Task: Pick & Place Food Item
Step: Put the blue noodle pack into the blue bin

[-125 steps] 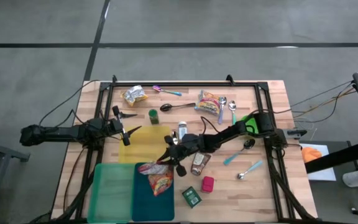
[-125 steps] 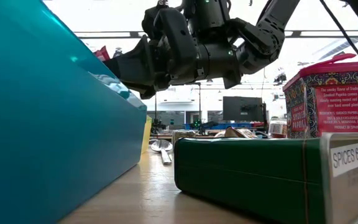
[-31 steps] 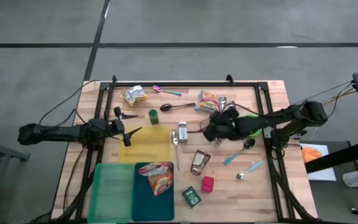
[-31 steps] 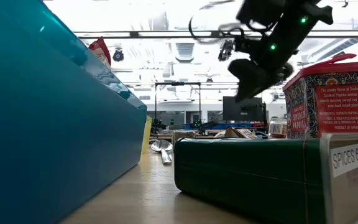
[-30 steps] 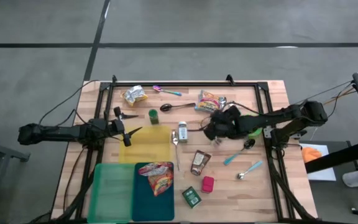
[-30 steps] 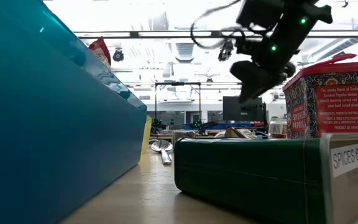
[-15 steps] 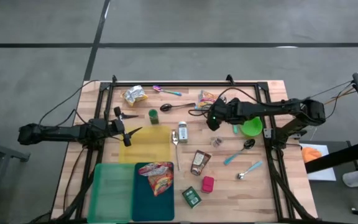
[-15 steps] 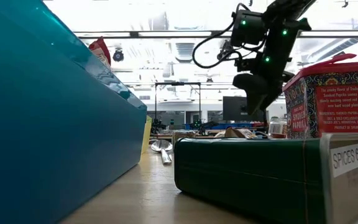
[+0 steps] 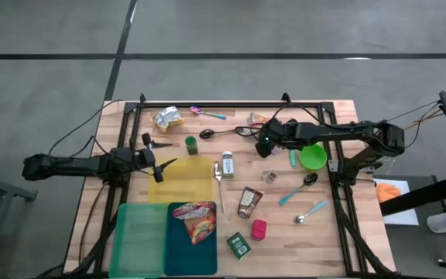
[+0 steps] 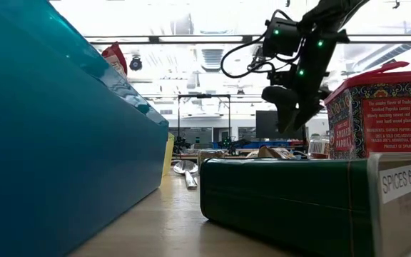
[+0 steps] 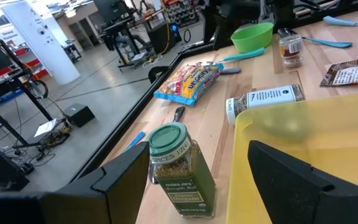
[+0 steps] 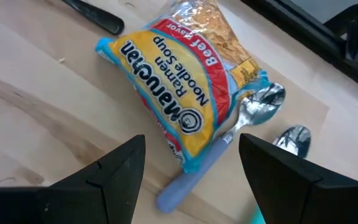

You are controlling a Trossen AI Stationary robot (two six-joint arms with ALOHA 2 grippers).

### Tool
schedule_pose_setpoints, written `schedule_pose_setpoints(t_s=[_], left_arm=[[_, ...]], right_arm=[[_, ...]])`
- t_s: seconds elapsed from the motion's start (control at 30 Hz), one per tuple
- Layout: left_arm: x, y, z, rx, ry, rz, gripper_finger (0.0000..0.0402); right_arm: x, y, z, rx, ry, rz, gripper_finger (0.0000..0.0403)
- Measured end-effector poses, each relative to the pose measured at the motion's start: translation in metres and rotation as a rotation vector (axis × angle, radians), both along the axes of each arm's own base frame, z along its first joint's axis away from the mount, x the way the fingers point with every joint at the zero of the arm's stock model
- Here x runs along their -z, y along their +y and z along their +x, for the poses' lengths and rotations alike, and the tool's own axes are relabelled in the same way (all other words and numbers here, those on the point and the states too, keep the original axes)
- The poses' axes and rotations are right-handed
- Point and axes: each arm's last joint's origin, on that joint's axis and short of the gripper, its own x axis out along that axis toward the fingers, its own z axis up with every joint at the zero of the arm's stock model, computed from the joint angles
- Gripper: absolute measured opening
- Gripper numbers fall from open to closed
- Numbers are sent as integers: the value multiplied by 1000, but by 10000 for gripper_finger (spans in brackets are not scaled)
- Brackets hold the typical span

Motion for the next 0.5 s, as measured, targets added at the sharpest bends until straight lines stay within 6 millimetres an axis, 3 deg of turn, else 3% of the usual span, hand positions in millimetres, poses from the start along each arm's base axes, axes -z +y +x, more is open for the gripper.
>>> schedule_pose_setpoints(t_s=[0.5], left_arm=[[0, 0, 0, 0, 0, 0, 275]], right_arm=[[27, -12, -11, 12, -46, -24, 258]])
